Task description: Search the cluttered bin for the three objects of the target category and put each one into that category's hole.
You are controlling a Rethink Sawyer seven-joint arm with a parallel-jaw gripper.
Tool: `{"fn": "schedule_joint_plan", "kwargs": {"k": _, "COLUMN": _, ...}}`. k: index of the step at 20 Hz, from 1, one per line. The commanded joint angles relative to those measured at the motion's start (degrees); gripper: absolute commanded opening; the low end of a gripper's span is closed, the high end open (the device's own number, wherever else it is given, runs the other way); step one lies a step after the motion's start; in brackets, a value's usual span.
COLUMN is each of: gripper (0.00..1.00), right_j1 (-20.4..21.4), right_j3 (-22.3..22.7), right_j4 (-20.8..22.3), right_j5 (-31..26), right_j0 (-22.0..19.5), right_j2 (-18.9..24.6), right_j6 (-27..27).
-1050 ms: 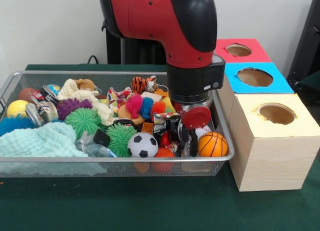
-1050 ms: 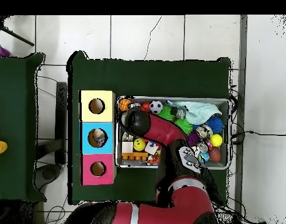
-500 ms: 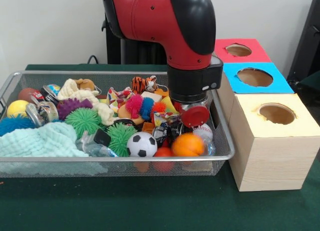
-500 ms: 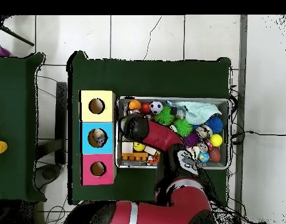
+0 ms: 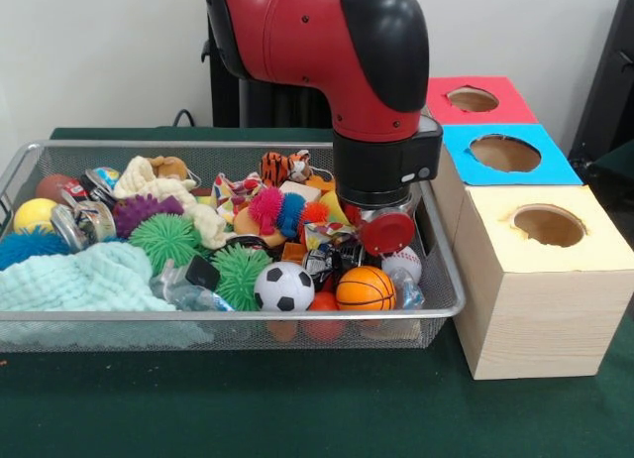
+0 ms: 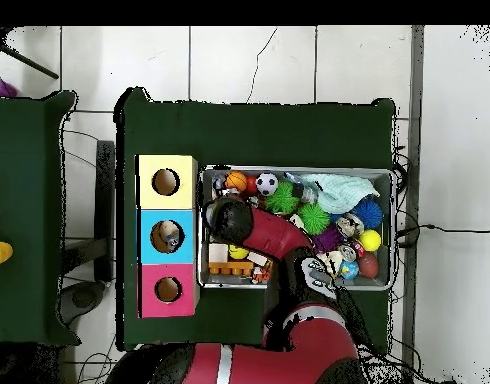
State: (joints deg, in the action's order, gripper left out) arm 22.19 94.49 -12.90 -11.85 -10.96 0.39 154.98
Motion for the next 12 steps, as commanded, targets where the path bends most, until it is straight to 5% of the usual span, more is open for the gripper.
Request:
{"fn": "schedule_joint_plan", "kwargs": {"k": 1, "gripper": 0.00, "right_j1": -1.4, "right_j3": 5.5, "right_j4": -1.8, "right_j5": -5.8, "right_j0": 1.8, "right_j2": -0.3, "right_j6": 7.0}}
{"fn": "schedule_joint_plan", "kwargs": {"k": 12, "gripper": 0.00, "right_j1": 1.0, "right_j3": 6.1, "right_j4": -3.4, "right_j5": -8.8, "right_j0": 0.2, "right_j2": 2.7, "right_j6": 6.9}}
